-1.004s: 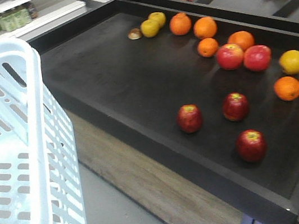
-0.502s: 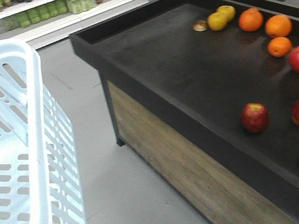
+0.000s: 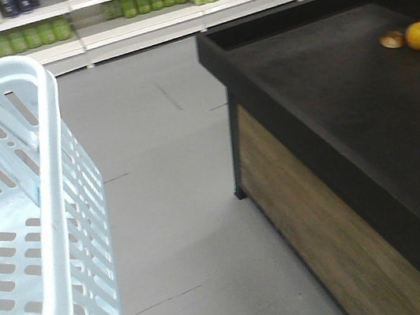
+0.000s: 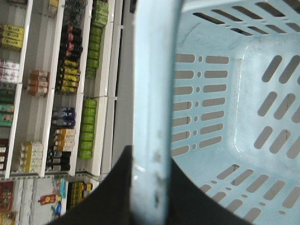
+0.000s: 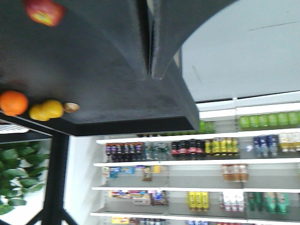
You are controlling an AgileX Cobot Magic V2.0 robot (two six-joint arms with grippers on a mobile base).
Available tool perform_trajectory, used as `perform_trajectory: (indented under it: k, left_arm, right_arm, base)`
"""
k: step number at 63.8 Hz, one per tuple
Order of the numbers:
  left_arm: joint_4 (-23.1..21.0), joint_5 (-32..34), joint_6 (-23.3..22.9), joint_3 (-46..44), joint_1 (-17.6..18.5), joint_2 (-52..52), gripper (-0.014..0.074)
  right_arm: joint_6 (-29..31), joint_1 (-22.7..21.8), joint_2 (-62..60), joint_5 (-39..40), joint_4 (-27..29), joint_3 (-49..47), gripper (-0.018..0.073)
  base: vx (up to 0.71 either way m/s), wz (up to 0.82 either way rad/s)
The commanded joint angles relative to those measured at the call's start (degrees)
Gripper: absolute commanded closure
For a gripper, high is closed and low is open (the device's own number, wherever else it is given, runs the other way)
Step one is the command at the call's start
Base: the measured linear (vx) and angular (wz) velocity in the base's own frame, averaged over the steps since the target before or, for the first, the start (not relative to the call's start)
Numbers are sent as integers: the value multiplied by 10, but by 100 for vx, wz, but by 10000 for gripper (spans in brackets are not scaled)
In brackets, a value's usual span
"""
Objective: Pick three apples into basket with both arms
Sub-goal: 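Turn the base away from the table holding the basket in left gripper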
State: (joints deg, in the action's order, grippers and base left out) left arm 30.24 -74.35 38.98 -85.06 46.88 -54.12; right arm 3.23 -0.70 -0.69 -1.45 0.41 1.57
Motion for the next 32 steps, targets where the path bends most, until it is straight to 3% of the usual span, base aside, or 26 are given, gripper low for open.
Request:
perform_trajectory:
  k: [1, 32]
  left_arm:
    - [20, 40, -4, -17, 4, 3, 604]
    - [20, 40, -4, -17, 4, 3, 604]
  right_arm:
    - [0, -4, -7, 43, -4, 8, 568]
    - [0, -4, -7, 43, -4, 8, 568]
  base:
    - [10, 46]
    - [11, 42]
